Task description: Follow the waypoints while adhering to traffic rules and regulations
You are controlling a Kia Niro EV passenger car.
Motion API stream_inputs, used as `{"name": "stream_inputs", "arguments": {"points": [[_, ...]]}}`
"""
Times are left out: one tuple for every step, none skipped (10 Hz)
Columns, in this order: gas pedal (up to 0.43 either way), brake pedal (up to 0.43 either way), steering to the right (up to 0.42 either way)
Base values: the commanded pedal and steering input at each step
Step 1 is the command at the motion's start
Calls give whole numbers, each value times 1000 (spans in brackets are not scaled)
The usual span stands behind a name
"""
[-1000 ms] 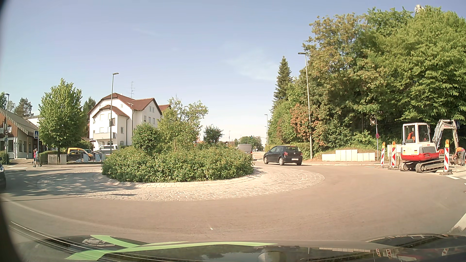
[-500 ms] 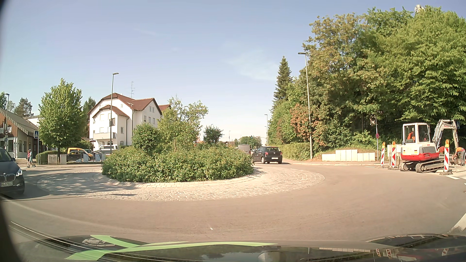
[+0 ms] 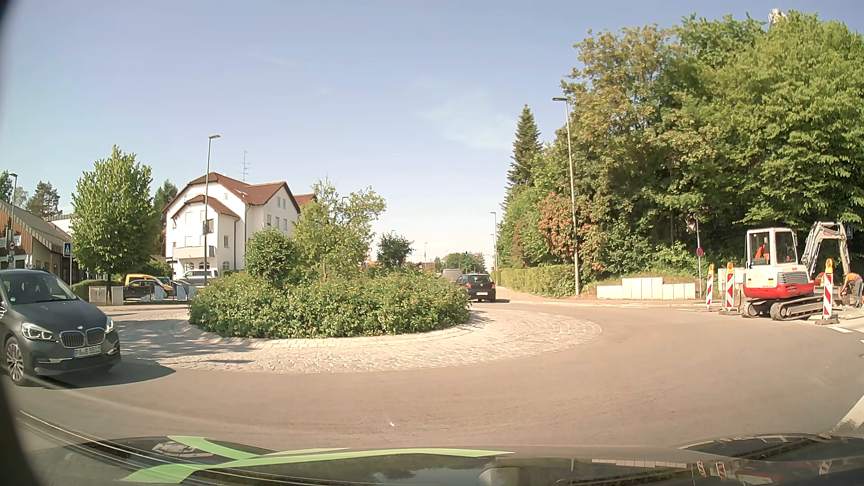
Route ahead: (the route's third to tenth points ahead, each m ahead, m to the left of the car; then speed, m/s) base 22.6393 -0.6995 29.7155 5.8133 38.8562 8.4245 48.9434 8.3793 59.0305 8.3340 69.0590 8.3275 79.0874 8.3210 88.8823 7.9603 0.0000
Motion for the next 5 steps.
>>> {"name": "stream_inputs", "arguments": {"points": [[0,183,6],[0,171,6],[0,134,6],[0,6,6],[0,0,6]]}}
